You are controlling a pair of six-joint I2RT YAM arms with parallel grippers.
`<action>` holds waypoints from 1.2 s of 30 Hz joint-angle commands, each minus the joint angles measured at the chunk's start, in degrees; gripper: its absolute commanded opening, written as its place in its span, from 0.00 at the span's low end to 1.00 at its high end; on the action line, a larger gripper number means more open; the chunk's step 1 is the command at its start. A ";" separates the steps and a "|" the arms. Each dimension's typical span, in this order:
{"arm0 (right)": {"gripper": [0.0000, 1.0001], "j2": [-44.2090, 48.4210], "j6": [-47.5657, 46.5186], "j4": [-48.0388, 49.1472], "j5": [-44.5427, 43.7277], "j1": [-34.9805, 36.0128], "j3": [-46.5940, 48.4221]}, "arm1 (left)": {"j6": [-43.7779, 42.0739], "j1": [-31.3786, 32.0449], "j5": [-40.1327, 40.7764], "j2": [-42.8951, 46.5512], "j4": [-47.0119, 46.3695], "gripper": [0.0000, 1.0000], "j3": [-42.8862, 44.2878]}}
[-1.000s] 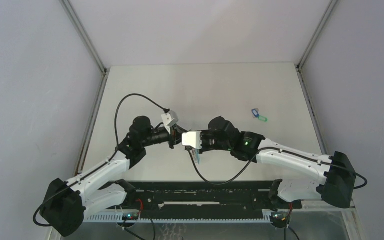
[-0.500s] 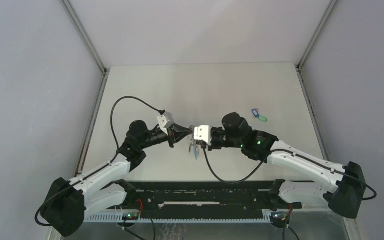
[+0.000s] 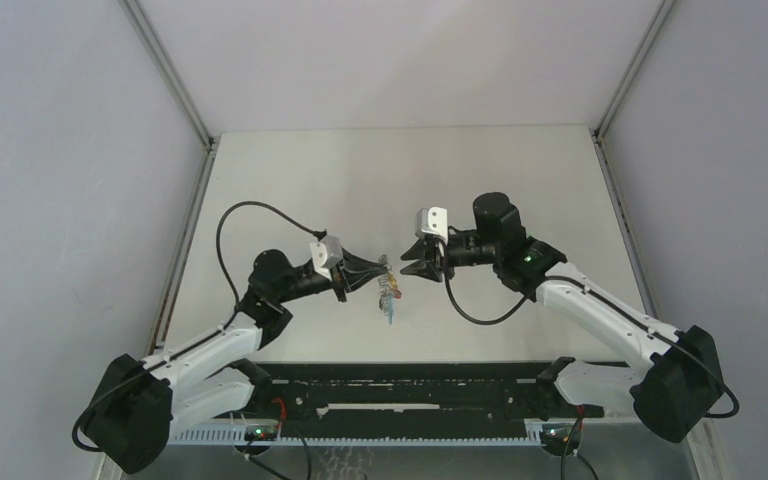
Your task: Put the keys on the keyring
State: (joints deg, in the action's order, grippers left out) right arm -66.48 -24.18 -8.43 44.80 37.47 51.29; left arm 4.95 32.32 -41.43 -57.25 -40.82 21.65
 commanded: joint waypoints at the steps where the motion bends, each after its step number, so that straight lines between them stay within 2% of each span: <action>1: 0.30 -1.91 3.12 5.68 9.49 -0.82 0.90 | -0.38 -0.32 -3.36 1.26 -7.74 0.00 -0.73; 11: 0.24 -6.00 3.72 7.13 13.22 -0.90 1.96 | -0.28 -0.32 -5.30 1.54 -9.63 0.00 -1.27; 36: 0.18 -5.43 6.39 8.87 15.59 -2.19 2.06 | 0.06 -0.32 -8.14 0.39 -10.55 0.00 -0.85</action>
State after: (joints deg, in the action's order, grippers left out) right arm -72.77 -18.87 -2.15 58.74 35.62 51.29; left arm 4.99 32.32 -48.69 -57.25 -46.33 21.32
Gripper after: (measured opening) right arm 0.194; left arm 0.007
